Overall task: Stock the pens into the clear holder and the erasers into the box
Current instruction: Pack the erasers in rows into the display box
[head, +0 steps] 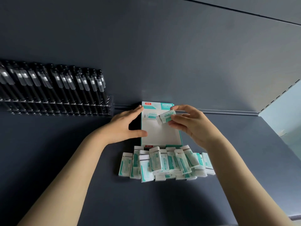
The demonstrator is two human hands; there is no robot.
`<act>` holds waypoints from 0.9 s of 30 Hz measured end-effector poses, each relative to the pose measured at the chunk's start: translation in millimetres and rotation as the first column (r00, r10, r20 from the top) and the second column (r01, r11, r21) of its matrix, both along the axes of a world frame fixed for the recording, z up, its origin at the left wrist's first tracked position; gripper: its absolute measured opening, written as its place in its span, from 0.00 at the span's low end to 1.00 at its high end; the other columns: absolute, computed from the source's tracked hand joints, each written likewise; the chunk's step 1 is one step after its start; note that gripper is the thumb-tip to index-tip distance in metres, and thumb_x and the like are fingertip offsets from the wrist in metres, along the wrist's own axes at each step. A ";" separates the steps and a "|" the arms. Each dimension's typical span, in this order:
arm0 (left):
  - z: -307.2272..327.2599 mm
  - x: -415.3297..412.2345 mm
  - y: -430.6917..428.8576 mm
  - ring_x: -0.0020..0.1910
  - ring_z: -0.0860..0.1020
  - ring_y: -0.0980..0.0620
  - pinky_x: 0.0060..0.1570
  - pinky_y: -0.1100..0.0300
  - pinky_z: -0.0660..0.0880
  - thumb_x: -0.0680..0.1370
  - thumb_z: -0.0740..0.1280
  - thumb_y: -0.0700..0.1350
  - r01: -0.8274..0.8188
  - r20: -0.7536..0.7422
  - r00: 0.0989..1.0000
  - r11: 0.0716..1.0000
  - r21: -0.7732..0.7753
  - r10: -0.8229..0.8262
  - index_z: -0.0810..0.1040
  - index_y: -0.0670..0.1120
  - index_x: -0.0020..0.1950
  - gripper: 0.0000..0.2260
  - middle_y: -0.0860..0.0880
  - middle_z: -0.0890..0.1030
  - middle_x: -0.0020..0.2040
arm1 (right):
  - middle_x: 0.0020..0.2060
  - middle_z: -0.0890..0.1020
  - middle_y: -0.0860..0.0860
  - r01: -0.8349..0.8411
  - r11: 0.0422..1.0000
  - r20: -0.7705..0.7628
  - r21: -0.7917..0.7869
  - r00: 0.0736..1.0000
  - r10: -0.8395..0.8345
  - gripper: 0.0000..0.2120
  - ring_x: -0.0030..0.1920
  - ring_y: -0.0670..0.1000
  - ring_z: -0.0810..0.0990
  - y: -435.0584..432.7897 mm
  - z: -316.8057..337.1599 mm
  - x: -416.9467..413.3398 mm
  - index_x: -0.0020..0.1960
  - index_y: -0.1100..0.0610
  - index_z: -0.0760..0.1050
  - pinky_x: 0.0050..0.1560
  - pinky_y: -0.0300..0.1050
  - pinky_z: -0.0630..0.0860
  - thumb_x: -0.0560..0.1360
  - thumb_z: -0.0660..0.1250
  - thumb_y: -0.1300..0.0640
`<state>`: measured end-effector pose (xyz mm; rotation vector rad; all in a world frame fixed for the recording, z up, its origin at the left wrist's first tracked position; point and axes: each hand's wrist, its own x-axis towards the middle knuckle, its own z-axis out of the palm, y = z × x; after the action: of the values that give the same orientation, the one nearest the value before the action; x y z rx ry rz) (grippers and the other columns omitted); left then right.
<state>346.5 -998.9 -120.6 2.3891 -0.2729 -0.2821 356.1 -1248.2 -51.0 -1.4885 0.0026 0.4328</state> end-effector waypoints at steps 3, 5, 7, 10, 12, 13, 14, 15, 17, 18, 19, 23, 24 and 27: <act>5.6 -0.2 6.1 0.77 0.44 0.63 0.77 0.53 0.47 0.61 0.68 0.75 0.074 -0.086 0.993 0.997 -0.015 -0.075 0.44 0.62 0.79 0.54 0.66 0.44 0.77 | 0.52 0.82 0.61 -0.037 0.999 0.021 -0.040 0.999 0.037 0.10 0.49 0.55 0.84 4.6 -4.8 10.6 0.55 0.61 0.77 0.54 0.46 0.81 0.76 0.66 0.71; 9.8 -1.0 7.5 0.77 0.43 0.63 0.77 0.56 0.46 0.65 0.73 0.68 0.112 -0.122 0.986 0.994 -0.016 -0.113 0.42 0.62 0.78 0.52 0.65 0.43 0.78 | 0.49 0.84 0.58 -0.089 0.986 0.065 -0.140 0.993 0.099 0.12 0.48 0.54 0.84 6.6 -9.4 15.2 0.52 0.59 0.78 0.56 0.45 0.81 0.74 0.69 0.72; 11.1 -1.5 8.3 0.76 0.43 0.63 0.75 0.60 0.46 0.68 0.74 0.62 0.118 -0.132 0.984 0.993 -0.016 -0.119 0.42 0.63 0.78 0.51 0.65 0.43 0.78 | 0.46 0.85 0.55 -0.125 0.936 0.119 -0.328 0.978 0.172 0.15 0.47 0.53 0.84 9.3 -15.0 19.6 0.51 0.54 0.80 0.54 0.42 0.81 0.71 0.72 0.71; 10.5 -1.7 7.9 0.76 0.43 0.64 0.74 0.62 0.46 0.68 0.74 0.62 0.108 -0.118 0.987 0.994 -0.008 -0.108 0.42 0.63 0.78 0.50 0.65 0.43 0.78 | 0.44 0.85 0.49 -0.101 0.785 0.195 -0.611 0.942 0.272 0.14 0.45 0.50 0.84 14.1 -23.1 25.0 0.51 0.49 0.80 0.50 0.42 0.79 0.70 0.75 0.65; 10.2 -2.0 6.9 0.77 0.43 0.63 0.74 0.61 0.46 0.68 0.74 0.63 0.106 -0.103 0.989 0.994 0.000 -0.105 0.42 0.63 0.78 0.50 0.64 0.43 0.78 | 0.42 0.83 0.45 -0.043 0.696 0.282 -0.717 0.895 0.345 0.13 0.41 0.45 0.82 18.4 -27.3 27.5 0.53 0.50 0.81 0.46 0.35 0.77 0.71 0.75 0.62; 10.0 -2.0 6.7 0.77 0.42 0.63 0.75 0.60 0.45 0.68 0.74 0.63 0.105 -0.097 0.990 0.994 0.003 -0.104 0.42 0.62 0.78 0.51 0.63 0.43 0.78 | 0.42 0.81 0.44 -0.004 0.647 0.331 -0.762 0.857 0.395 0.13 0.39 0.43 0.81 20.6 -28.3 28.4 0.54 0.52 0.82 0.43 0.30 0.75 0.71 0.75 0.61; 10.0 -1.7 6.3 0.77 0.42 0.62 0.75 0.60 0.45 0.67 0.74 0.63 0.105 -0.093 0.990 0.994 0.005 -0.104 0.42 0.63 0.78 0.51 0.63 0.43 0.78 | 0.43 0.80 0.45 0.037 0.601 0.371 -0.798 0.816 0.443 0.13 0.39 0.43 0.80 22.5 -29.3 29.5 0.55 0.53 0.83 0.41 0.28 0.73 0.71 0.75 0.59; 9.7 -1.5 6.1 0.77 0.42 0.62 0.76 0.59 0.45 0.67 0.74 0.64 0.105 -0.091 0.990 0.994 0.007 -0.104 0.42 0.63 0.78 0.51 0.62 0.43 0.79 | 0.45 0.78 0.46 0.069 0.572 0.401 -0.817 0.781 0.478 0.13 0.39 0.45 0.79 23.4 -30.4 30.7 0.55 0.54 0.83 0.41 0.29 0.73 0.71 0.75 0.59; 9.1 -1.1 6.3 0.77 0.42 0.62 0.77 0.56 0.45 0.66 0.73 0.65 0.110 -0.089 0.990 0.994 0.011 -0.108 0.41 0.63 0.78 0.52 0.62 0.42 0.79 | 0.46 0.77 0.48 0.105 0.548 0.434 -0.830 0.740 0.515 0.13 0.40 0.49 0.79 24.1 -32.9 32.9 0.56 0.56 0.83 0.44 0.35 0.75 0.71 0.75 0.60; 9.0 -1.0 6.3 0.77 0.42 0.62 0.77 0.54 0.46 0.66 0.73 0.66 0.111 -0.090 0.990 0.994 0.011 -0.110 0.41 0.64 0.78 0.52 0.62 0.42 0.79 | 0.45 0.77 0.48 0.117 0.538 0.443 -0.835 0.724 0.529 0.13 0.40 0.50 0.78 24.0 -34.5 33.7 0.56 0.56 0.82 0.46 0.38 0.76 0.71 0.75 0.61; 9.2 -1.1 6.3 0.77 0.42 0.62 0.77 0.53 0.46 0.66 0.73 0.67 0.110 -0.092 0.990 0.994 0.010 -0.109 0.40 0.64 0.78 0.52 0.63 0.42 0.79 | 0.44 0.78 0.48 0.125 0.529 0.448 -0.840 0.710 0.543 0.13 0.41 0.50 0.78 23.6 -36.3 34.4 0.56 0.57 0.82 0.47 0.40 0.76 0.71 0.74 0.61; 11.9 -3.3 4.5 0.77 0.41 0.62 0.78 0.52 0.46 0.66 0.73 0.66 0.100 -0.103 0.990 0.995 0.016 -0.098 0.40 0.65 0.77 0.51 0.63 0.42 0.78 | 0.43 0.81 0.52 0.140 0.527 0.475 -0.838 0.663 0.578 0.08 0.40 0.52 0.78 25.2 -42.6 34.9 0.50 0.58 0.81 0.44 0.41 0.75 0.71 0.75 0.61; 12.6 -3.7 4.0 0.77 0.41 0.62 0.77 0.51 0.46 0.66 0.73 0.66 0.099 -0.103 0.990 0.995 0.018 -0.097 0.40 0.65 0.77 0.51 0.63 0.42 0.78 | 0.43 0.80 0.51 0.147 0.524 0.479 -0.839 0.656 0.583 0.07 0.40 0.52 0.77 26.3 -43.9 35.9 0.49 0.59 0.81 0.43 0.39 0.74 0.71 0.75 0.61; 15.5 -5.3 2.5 0.77 0.41 0.61 0.77 0.54 0.46 0.67 0.74 0.64 0.091 -0.106 0.990 0.996 0.015 -0.089 0.41 0.64 0.78 0.51 0.63 0.43 0.78 | 0.44 0.78 0.47 0.142 0.511 0.463 -0.848 0.668 0.582 0.07 0.41 0.49 0.77 29.6 -44.1 38.8 0.50 0.59 0.81 0.42 0.33 0.72 0.72 0.74 0.59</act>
<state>341.2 -996.4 -105.1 2.3760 -0.3310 -0.4534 394.9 -1218.6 -95.1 -2.6050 -0.7611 -0.0114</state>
